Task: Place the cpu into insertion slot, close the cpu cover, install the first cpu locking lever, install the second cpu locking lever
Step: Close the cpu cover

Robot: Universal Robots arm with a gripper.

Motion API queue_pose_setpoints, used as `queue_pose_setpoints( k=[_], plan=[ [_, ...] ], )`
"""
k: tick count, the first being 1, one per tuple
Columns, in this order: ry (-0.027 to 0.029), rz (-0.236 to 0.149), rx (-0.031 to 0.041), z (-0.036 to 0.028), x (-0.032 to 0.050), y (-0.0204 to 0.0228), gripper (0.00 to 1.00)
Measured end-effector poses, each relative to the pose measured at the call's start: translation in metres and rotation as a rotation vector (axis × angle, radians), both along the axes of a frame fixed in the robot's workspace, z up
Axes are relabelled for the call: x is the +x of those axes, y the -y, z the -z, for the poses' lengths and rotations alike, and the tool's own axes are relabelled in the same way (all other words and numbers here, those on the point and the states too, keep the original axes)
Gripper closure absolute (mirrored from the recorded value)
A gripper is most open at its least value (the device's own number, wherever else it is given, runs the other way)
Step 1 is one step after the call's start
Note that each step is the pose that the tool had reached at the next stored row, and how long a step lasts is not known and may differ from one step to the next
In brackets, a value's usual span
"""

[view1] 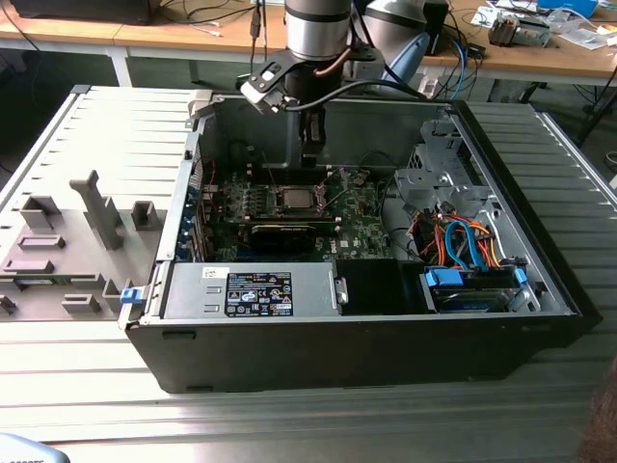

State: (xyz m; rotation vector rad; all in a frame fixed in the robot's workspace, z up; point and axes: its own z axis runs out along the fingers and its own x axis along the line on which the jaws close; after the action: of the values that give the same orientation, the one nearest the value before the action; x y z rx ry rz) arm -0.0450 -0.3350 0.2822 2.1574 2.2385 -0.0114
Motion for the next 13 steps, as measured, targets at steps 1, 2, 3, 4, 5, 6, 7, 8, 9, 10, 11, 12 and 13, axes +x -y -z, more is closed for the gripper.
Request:
queue_pose_setpoints(
  k=[1, 2, 3, 4, 5, 6, 7, 8, 9, 10, 11, 12, 13],
  plan=[
    [0.0000, 0.000, 0.0000, 0.0000, 0.0008, 0.0000, 0.89],
    [0.0000, 0.000, 0.0001, 0.0000, 0.0017, 0.0000, 0.89],
    [0.0000, 0.000, 0.0000, 0.0000, 0.0034, -0.0001, 0.89],
    [0.0000, 0.000, -0.0001, 0.0000, 0.0044, 0.0000, 0.89],
    [-0.0001, 0.000, -0.0003, 0.0000, 0.0055, 0.0000, 0.89],
    [-0.0002, 0.000, -0.0004, 0.0000, 0.0062, 0.0000, 0.89],
    [-0.0002, 0.000, -0.0005, 0.0000, 0.0070, 0.0000, 0.89],
    [-0.0002, 0.000, -0.0007, 0.0000, 0.0078, 0.0000, 0.89],
    [-0.0002, 0.000, -0.0010, 0.0000, 0.0091, 0.0000, 0.89],
    [-0.0002, 0.000, -0.0011, 0.0000, 0.0101, 0.0000, 0.89],
    [-0.0002, 0.000, -0.0012, 0.0000, 0.0110, 0.0000, 0.89],
    [-0.0002, 0.000, -0.0013, 0.0000, 0.0115, 0.0000, 0.89],
    [-0.0002, 0.000, -0.0014, 0.0000, 0.0120, 0.0000, 0.89]
  ],
)
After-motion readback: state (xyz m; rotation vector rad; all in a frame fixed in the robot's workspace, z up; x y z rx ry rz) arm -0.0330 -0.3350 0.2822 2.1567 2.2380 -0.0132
